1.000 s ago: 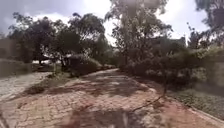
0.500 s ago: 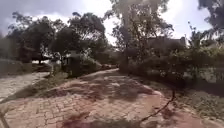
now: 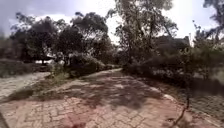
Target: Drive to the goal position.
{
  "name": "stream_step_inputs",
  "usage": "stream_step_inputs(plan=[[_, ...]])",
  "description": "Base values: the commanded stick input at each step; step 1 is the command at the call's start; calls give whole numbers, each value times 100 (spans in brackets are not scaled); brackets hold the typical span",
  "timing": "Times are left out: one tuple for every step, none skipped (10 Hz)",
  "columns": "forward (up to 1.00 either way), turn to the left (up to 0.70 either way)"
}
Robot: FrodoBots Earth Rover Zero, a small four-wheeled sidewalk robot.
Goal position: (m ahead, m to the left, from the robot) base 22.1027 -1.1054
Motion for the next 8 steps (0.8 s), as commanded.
stream_step_inputs(plan=[[70, 0], [70, 0], [70, 0], [70, 0], [70, 0], [70, 0], [70, 0], [70, 0]])
